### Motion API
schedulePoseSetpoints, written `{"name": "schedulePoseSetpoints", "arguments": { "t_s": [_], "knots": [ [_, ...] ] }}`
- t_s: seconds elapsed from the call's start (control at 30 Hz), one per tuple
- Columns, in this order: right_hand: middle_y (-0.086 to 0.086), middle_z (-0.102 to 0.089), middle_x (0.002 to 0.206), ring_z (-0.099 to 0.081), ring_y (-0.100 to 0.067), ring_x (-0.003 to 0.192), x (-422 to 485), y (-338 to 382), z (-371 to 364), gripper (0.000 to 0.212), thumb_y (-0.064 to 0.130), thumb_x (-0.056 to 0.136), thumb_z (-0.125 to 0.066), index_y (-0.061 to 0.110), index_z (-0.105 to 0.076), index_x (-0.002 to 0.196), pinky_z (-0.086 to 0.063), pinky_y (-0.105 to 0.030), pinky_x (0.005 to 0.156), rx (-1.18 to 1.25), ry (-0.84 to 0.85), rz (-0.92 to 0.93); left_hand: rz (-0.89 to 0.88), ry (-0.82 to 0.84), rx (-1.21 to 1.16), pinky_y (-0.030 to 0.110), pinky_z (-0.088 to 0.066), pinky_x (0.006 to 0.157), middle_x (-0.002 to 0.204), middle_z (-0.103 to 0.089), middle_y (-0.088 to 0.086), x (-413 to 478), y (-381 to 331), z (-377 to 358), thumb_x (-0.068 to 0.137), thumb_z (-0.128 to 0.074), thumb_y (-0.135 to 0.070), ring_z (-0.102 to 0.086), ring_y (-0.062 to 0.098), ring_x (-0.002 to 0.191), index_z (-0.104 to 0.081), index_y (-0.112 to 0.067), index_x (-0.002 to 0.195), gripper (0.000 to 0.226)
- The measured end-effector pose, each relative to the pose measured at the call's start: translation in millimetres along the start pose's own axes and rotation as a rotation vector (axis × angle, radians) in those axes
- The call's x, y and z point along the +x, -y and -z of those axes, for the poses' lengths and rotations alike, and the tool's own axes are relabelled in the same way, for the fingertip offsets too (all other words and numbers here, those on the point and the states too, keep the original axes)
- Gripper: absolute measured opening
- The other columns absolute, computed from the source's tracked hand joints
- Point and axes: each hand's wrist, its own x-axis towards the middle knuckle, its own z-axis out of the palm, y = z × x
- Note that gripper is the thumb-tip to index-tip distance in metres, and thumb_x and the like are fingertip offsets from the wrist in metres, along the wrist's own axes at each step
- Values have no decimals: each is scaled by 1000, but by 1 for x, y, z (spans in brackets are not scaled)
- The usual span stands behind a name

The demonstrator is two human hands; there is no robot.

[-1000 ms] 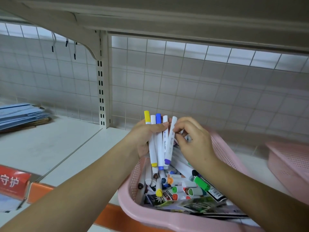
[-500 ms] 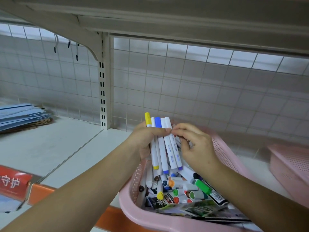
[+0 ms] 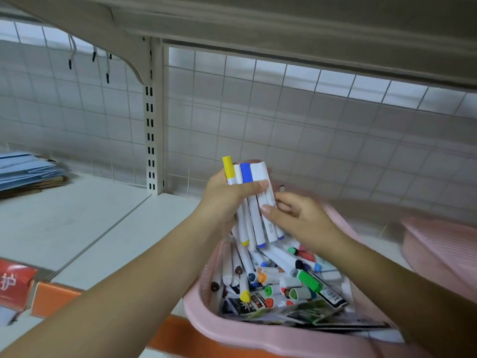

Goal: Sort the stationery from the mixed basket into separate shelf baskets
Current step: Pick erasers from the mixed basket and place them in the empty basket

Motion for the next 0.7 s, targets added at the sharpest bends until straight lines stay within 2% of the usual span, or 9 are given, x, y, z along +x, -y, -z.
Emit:
{"name": "schedulePoseSetpoints", "arguments": {
  "t_s": [0.03,0.13,0.2,0.27,0.37,0.47,0.57,0.7],
  "knots": [
    [7,-71,91,-68,-3,83,0,4,1,14,22,86,-62,23,-64,100,-52,-15,74,136,89,-114,-6,17,-18,34,-57,71,87,-68,10,-1,-3,-3,76,-64,9,-66,23,75,-64,-7,102,31],
    [-3,-71,94,-68,-20,91,-4,9,4,24,16,79,-67,16,-64,102,-55,-33,86,325,232,-294,-28,68,-6,31,-57,68,87,-67,12,-5,-12,-15,76,-65,7,-64,23,73,-63,0,107,32],
    [-8,-71,93,-69,-25,86,-11,16,10,23,6,82,-63,9,-62,104,-58,-33,79,428,243,-313,-33,101,8,30,-56,70,97,-67,18,-9,-18,-26,75,-65,7,-63,24,78,-61,4,112,37],
    [-10,-72,85,-71,-24,75,-21,20,18,18,0,83,-60,7,-63,99,-59,-30,68,491,239,-315,-28,125,13,33,-56,73,104,-67,21,-16,-23,-40,76,-64,8,-64,26,82,-61,4,113,38],
    [-13,-72,84,-70,-25,72,-41,25,32,17,-3,84,-58,5,-64,97,-58,-28,59,521,225,-306,-21,218,58,31,-57,72,98,-71,11,-32,-22,-60,77,-61,9,-67,20,80,-64,-2,107,32],
    [-6,-72,76,-70,-19,67,-66,23,52,17,-5,84,-58,7,-65,93,-57,-26,56,477,182,-283,23,285,83,29,-58,72,91,-73,3,-53,-15,-82,78,-59,11,-69,15,80,-67,-9,96,28],
    [-1,-72,75,-70,-14,67,-100,23,79,20,-4,84,-59,9,-64,98,-59,-26,63,447,161,-297,35,290,65,31,-58,73,87,-73,3,-74,-9,-119,79,-58,11,-70,17,79,-67,-10,90,25],
    [-5,-71,90,-67,-16,83,-157,19,130,18,1,78,-69,12,-68,93,-53,-32,87,245,30,-288,45,344,47,30,-58,71,83,-73,3,-104,-4,-179,82,-54,12,-70,14,76,-65,-7,89,24]
  ]
}}
